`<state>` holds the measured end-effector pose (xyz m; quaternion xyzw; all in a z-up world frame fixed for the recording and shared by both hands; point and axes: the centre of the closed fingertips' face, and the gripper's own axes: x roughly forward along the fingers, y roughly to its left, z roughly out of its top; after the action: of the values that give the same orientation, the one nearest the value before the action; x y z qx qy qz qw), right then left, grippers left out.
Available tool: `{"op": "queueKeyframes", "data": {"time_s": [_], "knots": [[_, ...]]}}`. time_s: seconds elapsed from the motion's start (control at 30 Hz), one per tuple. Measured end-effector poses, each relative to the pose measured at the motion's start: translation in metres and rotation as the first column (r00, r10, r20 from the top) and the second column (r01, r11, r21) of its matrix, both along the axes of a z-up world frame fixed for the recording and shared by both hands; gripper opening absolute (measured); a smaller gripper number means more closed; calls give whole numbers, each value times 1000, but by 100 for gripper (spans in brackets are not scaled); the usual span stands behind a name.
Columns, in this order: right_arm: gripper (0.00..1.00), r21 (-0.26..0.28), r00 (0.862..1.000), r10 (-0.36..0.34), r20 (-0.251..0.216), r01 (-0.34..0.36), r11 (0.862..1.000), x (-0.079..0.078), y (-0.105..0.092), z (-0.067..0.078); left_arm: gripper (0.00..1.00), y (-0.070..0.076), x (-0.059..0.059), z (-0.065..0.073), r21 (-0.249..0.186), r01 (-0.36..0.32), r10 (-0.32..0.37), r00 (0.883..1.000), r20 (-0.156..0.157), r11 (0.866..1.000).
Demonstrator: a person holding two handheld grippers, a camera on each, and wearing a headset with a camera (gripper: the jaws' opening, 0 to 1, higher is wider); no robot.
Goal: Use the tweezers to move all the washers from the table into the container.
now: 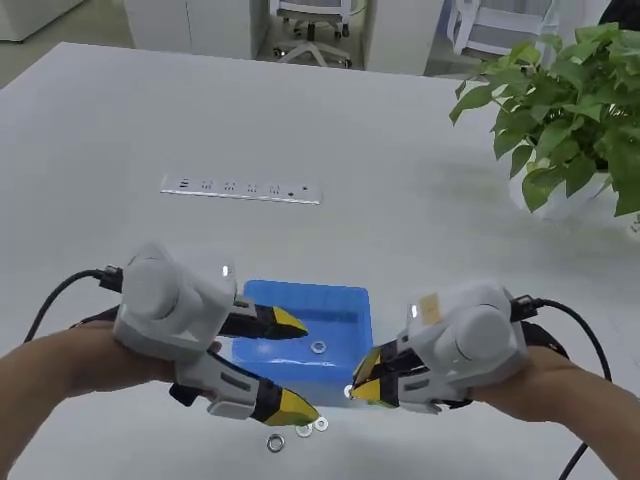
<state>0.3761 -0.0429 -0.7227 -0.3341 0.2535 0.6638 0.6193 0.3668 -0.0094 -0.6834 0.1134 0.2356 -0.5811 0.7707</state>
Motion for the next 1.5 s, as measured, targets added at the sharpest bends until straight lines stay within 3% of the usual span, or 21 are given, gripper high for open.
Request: {"op": "queueKeyframes", "data": {"time_s": [0.43,0.63,1.5], "knots": [[8,7,999,30,14,-30,1000,8,10,15,72,21,-5,1,-13,-58,57,998,-12,998],[8,13,999,39,21,-39,999,16,18,19,82,30,-3,1,-13,-94,94,995,-22,995],[8,18,998,52,36,-53,998,48,47,7,99,47,0,9,-55,-167,166,986,-33,984]]}}
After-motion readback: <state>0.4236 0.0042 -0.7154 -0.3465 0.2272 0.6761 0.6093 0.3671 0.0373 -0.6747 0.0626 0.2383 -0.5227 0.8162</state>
